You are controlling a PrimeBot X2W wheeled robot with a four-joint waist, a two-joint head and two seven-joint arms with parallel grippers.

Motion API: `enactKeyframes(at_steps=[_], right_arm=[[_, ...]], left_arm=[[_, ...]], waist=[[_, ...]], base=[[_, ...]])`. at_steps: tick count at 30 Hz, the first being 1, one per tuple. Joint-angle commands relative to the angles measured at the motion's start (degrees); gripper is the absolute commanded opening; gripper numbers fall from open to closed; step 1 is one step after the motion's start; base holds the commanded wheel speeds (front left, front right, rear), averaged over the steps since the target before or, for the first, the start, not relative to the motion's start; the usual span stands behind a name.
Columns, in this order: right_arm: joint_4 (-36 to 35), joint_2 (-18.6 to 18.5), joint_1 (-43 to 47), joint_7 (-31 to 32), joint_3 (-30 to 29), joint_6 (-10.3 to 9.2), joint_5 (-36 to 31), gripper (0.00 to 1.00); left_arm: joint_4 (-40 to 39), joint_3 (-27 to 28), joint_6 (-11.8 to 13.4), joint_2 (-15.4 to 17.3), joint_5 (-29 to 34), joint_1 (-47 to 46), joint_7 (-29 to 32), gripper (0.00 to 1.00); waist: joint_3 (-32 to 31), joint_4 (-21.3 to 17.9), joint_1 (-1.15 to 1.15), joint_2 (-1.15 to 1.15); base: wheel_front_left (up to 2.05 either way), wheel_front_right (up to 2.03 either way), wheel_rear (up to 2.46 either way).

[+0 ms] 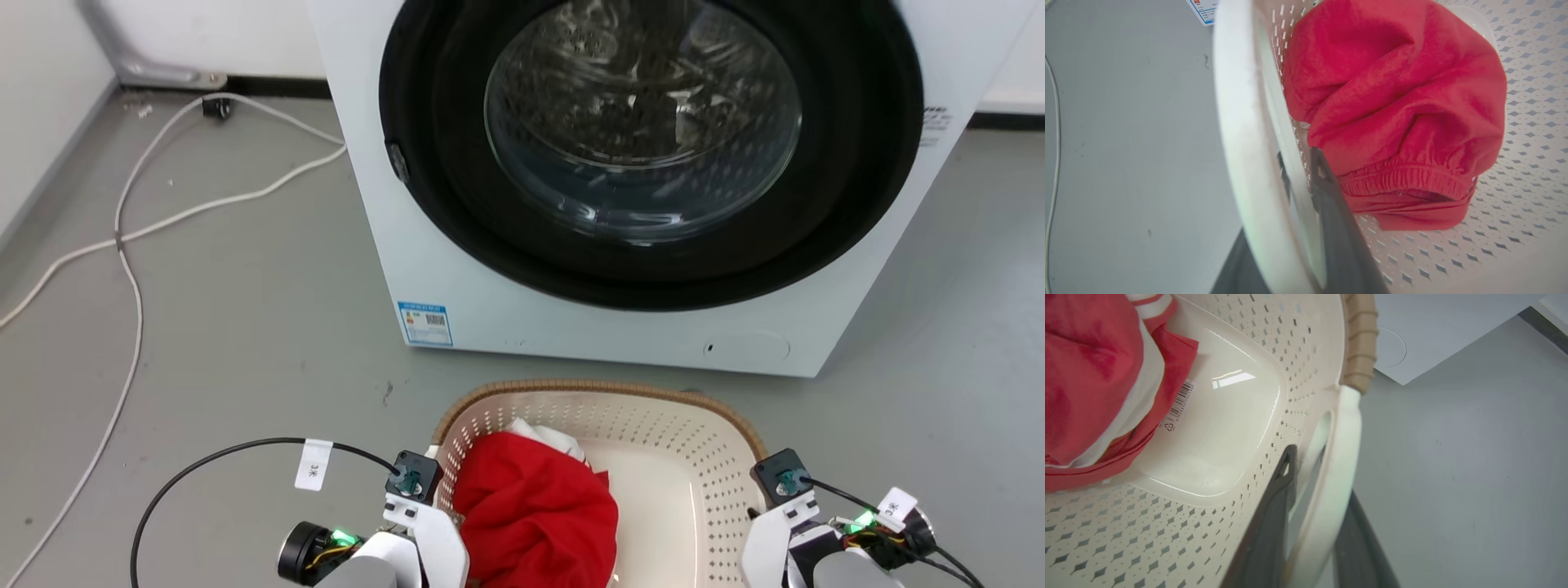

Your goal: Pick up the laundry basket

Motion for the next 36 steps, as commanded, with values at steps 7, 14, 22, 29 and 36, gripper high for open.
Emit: enactKeyframes(at_steps=[7,14,22,29,36], right_arm=[[-0.01,0.13,1.18,3.88,9.81,0.08,8.34,0.0],[-0.18,0.19,0.1,8.35,17.61,0.11,15.68,0.0],[-0.81,0.37,-0.22,11.52,24.05,0.32,22.22,0.0],[-0.67,0.5,-0.64,12.79,27.94,0.36,26.02,0.0],[-0.58,-0.08,-1.08,13.28,30.96,0.37,29.23,0.0]], left_arm=[[-0.09,-0.75,-1.13,-0.19,-1.24,0.7,3.13,0.0],[-0.03,-1.56,-1.19,0.14,-2.66,-0.39,7.21,0.0],[-1.37,-2.77,-1.23,0.51,-4.76,-0.09,9.08,0.0],[-1.97,-3.91,-1.23,0.62,-6.15,0.2,9.76,0.0],[-2.11,-5.13,-1.24,0.63,-7.35,-0.13,10.17,0.0]], waist=[[-3.18,-1.32,0.01,0.0],[-4.57,-1.71,0.01,0.0],[-4.81,-1.71,0.01,0.0],[-4.62,-1.95,0.01,0.0],[-4.46,-2.29,0.01,0.0]], base=[[0.0,0.0,0.0],[0.0,0.0,0.0],[0.0,0.0,0.0],[0.0,0.0,0.0],[0.0,0.0,0.0]])
